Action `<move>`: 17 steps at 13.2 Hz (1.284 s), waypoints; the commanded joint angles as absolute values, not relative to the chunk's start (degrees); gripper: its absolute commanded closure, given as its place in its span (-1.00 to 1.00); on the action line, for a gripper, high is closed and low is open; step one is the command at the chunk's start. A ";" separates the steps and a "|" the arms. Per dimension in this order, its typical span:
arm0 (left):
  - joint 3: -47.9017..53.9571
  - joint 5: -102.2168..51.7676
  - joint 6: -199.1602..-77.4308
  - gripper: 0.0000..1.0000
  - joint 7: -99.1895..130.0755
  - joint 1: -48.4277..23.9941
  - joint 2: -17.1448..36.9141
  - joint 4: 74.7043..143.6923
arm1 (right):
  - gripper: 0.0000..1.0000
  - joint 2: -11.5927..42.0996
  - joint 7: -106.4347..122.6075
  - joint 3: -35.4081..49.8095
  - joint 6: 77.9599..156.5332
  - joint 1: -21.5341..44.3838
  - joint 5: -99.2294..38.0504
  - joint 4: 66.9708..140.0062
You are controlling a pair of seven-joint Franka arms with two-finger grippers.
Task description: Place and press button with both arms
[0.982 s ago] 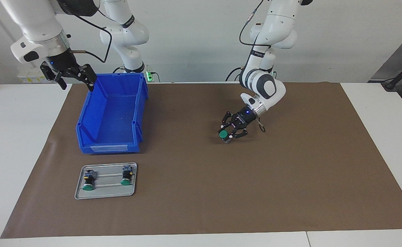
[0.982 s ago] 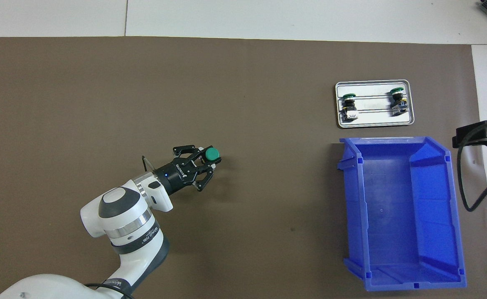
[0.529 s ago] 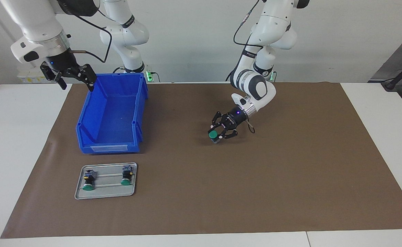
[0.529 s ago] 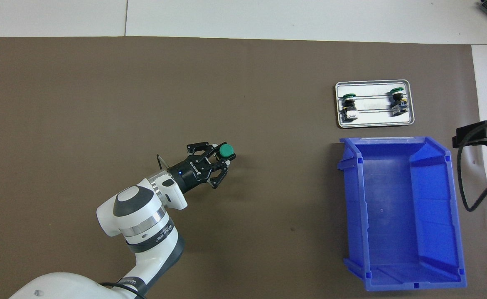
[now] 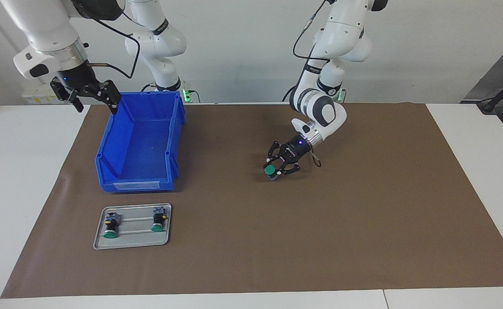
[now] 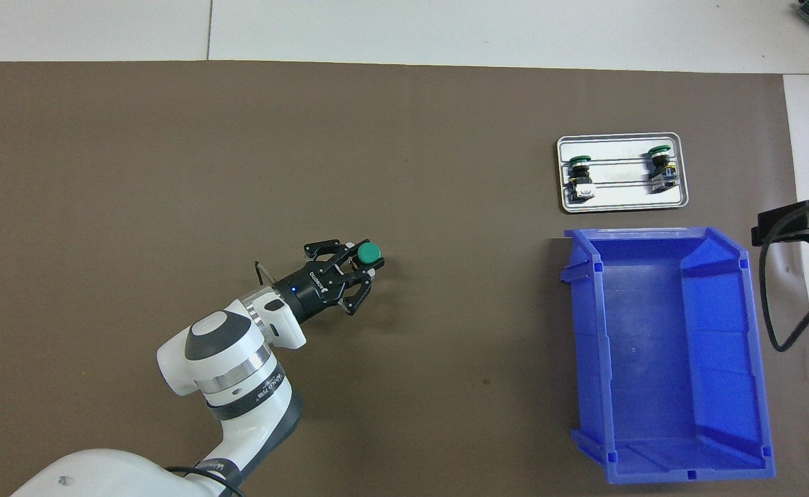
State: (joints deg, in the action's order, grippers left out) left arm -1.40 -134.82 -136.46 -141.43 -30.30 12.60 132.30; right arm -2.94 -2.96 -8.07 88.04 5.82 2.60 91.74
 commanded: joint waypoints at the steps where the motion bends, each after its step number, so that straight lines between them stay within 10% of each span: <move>1: -1.41 -135.88 -136.41 0.36 -141.24 -30.15 12.22 133.24 | -1.00 -4.48 -2.46 -7.91 89.21 5.71 2.64 93.69; 7: -1.67 -135.27 -135.79 0.30 -141.15 -29.18 11.69 135.08 | -1.00 -4.48 -2.46 -7.91 89.21 5.71 2.55 93.69; 11: -1.58 -135.18 -139.55 -0.68 -140.45 -29.09 9.76 135.35 | -1.00 -4.48 -2.46 -7.91 89.21 5.71 2.55 93.69; 17: -1.41 -135.18 -145.44 -0.72 -136.94 -29.97 6.25 135.44 | -1.00 -4.48 -2.46 -7.91 89.21 5.71 2.55 93.69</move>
